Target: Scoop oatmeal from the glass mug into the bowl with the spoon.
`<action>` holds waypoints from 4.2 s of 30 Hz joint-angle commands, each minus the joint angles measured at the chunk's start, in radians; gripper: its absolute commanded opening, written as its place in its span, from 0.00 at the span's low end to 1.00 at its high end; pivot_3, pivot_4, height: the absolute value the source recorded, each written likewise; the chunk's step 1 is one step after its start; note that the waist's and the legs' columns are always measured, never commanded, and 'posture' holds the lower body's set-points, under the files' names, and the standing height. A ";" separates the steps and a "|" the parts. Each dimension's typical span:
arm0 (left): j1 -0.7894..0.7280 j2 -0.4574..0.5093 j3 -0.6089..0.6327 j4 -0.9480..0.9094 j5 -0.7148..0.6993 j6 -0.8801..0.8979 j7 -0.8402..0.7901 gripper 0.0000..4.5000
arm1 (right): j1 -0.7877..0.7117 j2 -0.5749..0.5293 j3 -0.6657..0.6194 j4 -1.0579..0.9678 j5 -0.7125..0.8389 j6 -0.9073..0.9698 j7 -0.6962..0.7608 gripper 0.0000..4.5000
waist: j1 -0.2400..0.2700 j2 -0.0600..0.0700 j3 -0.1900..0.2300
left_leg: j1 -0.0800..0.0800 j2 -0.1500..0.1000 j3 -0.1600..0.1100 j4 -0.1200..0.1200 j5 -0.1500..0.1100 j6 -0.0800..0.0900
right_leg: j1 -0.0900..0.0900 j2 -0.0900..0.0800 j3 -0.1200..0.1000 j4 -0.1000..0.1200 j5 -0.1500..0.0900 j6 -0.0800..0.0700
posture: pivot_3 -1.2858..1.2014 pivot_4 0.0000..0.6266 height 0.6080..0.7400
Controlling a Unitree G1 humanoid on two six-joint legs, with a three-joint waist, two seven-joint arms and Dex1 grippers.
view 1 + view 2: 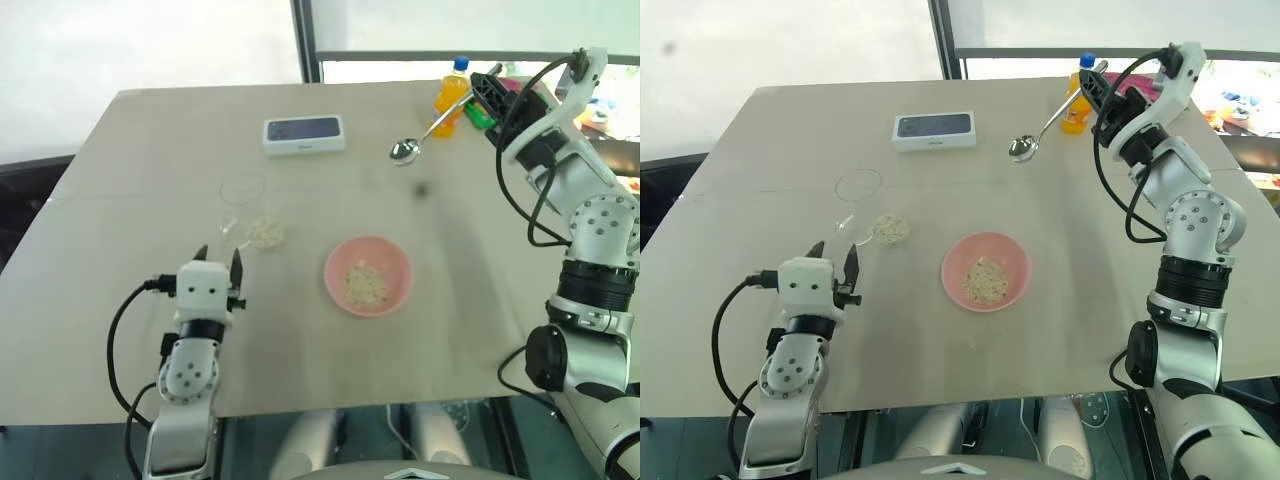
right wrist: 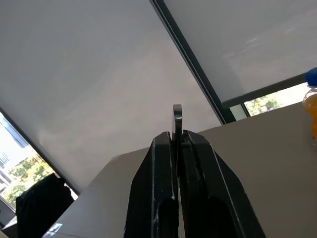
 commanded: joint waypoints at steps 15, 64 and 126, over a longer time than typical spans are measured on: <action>-0.164 0.015 0.048 0.127 -0.007 0.017 0.041 0.50 | 0.005 0.014 -0.009 -0.064 -0.006 -0.024 0.007 0.00 | -0.001 0.000 0.000 | 0.000 0.000 0.000 0.000 0.000 0.000 | 0.000 0.000 0.000 0.000 0.000 0.000 | 0.52 0.24 1.00; -0.963 0.205 -0.174 0.884 -0.070 -0.064 -0.352 0.02 | -0.137 0.122 0.261 -0.102 -0.173 -0.081 0.112 0.00 | -0.023 0.000 -0.001 | -0.017 -0.002 -0.002 0.007 0.001 -0.001 | -0.016 -0.001 -0.002 0.004 0.002 0.001 | 0.52 0.24 1.00; -0.982 0.202 -0.177 1.057 -0.070 -0.362 -0.406 0.02 | -0.093 0.336 -0.281 0.071 0.370 0.384 -0.475 0.00 | -0.035 0.000 -0.001 | -0.017 -0.002 -0.001 0.018 0.002 -0.002 | -0.018 -0.001 0.001 0.018 0.002 0.002 | 0.52 0.24 1.00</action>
